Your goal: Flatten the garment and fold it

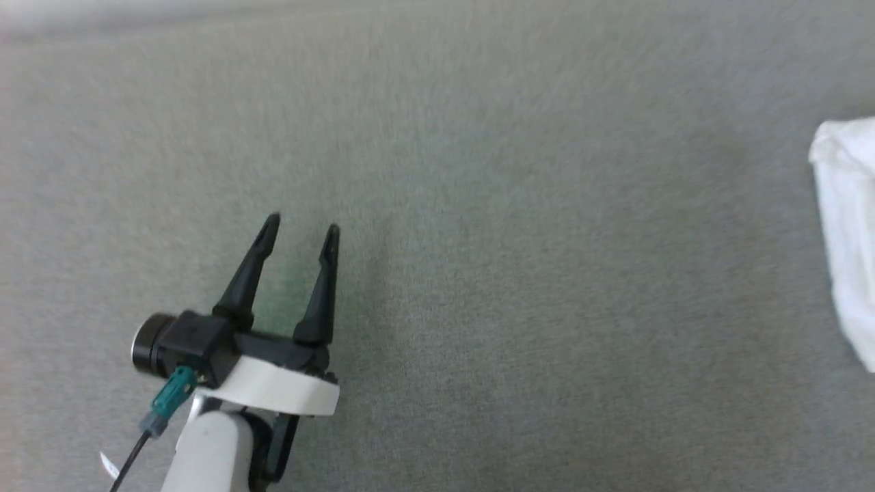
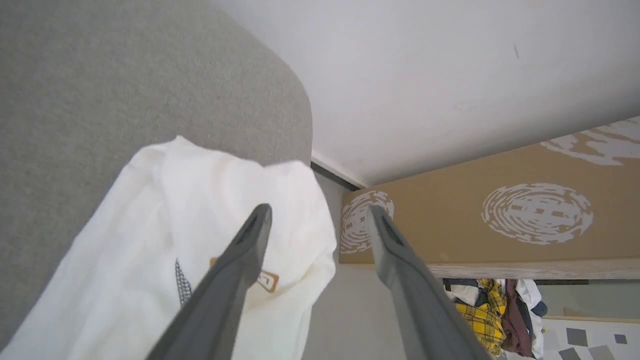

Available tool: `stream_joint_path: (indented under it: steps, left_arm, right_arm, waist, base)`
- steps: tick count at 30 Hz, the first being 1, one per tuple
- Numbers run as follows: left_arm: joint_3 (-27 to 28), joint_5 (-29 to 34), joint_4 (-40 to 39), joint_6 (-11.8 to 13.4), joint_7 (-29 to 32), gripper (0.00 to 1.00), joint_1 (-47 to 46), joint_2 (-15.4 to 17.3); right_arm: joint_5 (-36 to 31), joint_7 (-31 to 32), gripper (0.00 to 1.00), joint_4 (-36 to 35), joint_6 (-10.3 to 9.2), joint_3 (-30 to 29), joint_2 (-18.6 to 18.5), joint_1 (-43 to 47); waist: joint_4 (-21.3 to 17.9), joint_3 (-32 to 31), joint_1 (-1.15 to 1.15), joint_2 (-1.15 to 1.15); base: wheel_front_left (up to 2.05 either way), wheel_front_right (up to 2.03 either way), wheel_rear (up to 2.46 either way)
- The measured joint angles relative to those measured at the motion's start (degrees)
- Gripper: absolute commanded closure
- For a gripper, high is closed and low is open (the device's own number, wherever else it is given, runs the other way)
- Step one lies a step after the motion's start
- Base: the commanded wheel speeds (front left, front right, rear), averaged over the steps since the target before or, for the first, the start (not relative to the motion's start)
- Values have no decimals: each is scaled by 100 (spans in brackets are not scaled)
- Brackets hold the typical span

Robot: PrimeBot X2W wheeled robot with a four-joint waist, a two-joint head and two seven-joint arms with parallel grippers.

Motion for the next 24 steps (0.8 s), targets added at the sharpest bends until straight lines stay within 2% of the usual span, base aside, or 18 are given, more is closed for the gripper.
stream_joint_path:
  steps: [3, 7, 16, 20, 24]
  left_arm:
    - [164, -1, 45, 0, 1, 0, 162, -84]
    - [349, 0, 104, 12, 1, 0, 386, -162]
    - [713, 12, 97, 107, 0, 0, 723, -258]
    - [762, 94, 149, 107, 0, 0, 845, -265]
    - [771, 168, 308, 168, 0, 0, 988, -278]
  right_arm:
    - [179, -144, 0, -494, 0, -220, 159, -3]
    - [314, -391, 0, -1199, -1, -642, 699, 194]
    - [377, -1069, 0, -2740, -1, -1350, 2409, 1342]
    - [356, -1325, 0, -3071, -1, -1449, 3111, 1883]
    - [337, -1548, 0, -3093, -1, -1528, 3771, 2446]
  waist:
    - [-6, -380, -1, 0]
    - [28, -854, -1, 0]
    - [280, -1651, -1, 0]
    - [482, -1842, 0, 0]
    - [691, -1969, 1, 0]
  base:
    - [0, 0, 0]
    - [0, 0, 0]
    - [0, 0, 0]
    - [0, 0, 0]
    - [0, 0, 0]
